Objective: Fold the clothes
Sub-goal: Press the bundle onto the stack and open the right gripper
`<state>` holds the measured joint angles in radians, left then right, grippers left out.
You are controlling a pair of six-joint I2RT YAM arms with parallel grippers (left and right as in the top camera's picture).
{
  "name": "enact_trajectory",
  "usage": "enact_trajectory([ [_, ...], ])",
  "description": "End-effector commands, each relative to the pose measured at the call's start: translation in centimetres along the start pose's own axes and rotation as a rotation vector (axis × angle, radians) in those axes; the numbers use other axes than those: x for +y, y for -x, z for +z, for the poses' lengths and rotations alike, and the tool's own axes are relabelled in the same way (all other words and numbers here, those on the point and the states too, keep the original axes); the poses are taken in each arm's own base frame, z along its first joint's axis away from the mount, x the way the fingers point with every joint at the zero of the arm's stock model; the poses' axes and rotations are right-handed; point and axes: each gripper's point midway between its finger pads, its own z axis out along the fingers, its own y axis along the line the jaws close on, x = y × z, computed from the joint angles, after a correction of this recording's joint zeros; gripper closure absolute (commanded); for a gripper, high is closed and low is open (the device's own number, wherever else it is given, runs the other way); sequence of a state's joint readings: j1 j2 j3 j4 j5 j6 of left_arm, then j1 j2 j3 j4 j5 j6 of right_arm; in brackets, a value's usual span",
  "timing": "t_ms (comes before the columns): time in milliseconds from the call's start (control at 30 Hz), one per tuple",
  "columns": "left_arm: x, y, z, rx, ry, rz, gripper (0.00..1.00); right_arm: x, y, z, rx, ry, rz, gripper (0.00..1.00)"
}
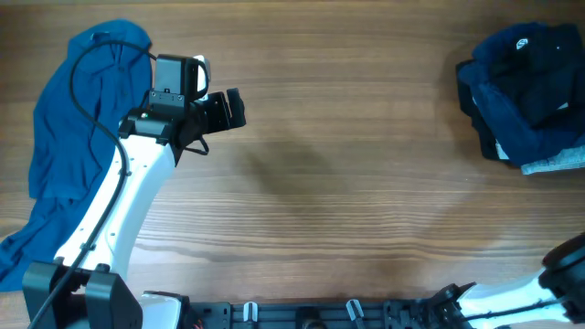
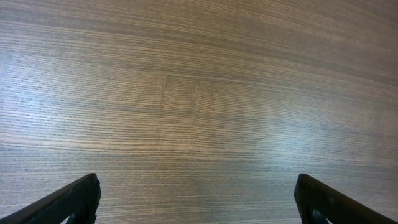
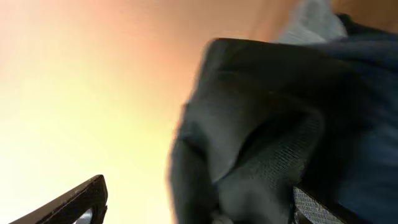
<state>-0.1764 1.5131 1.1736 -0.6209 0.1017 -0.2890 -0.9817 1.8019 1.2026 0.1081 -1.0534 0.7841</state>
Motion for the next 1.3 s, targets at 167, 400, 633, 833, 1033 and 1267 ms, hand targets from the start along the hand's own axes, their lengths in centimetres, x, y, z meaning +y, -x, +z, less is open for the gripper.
enact_trajectory([
  [167, 0.2, 0.0, 0.3, 0.002, 0.004, 0.017, 0.00, 11.3, 0.8, -3.9, -0.083, 0.137, -0.222, 0.13],
  [400, 0.2, 0.0, 0.3, 0.002, 0.004, 0.017, 0.00, 11.2, 0.7, -3.9, -0.082, 0.134, -0.246, 0.13],
  [633, 0.1, 0.1, 0.3, -0.003, 0.003, 0.017, 0.00, 11.1, -1.7, 2.6, -0.115, -0.007, -1.026, 0.00],
  [833, 0.2, 0.1, 0.3, -0.002, 0.003, 0.018, 0.00, 7.7, -0.8, 8.0, -0.228, -0.316, -1.099, 0.01],
  [1033, 0.2, 0.1, 0.3, -0.003, 0.003, 0.018, 0.00, 4.5, 0.7, 9.7, -0.317, -0.415, -0.994, 0.00],
  [1267, 0.2, 0.1, 0.3, -0.003, 0.003, 0.018, 0.00, -7.8, -3.0, 13.6, -0.121, -0.525, -0.839, 0.01],
])
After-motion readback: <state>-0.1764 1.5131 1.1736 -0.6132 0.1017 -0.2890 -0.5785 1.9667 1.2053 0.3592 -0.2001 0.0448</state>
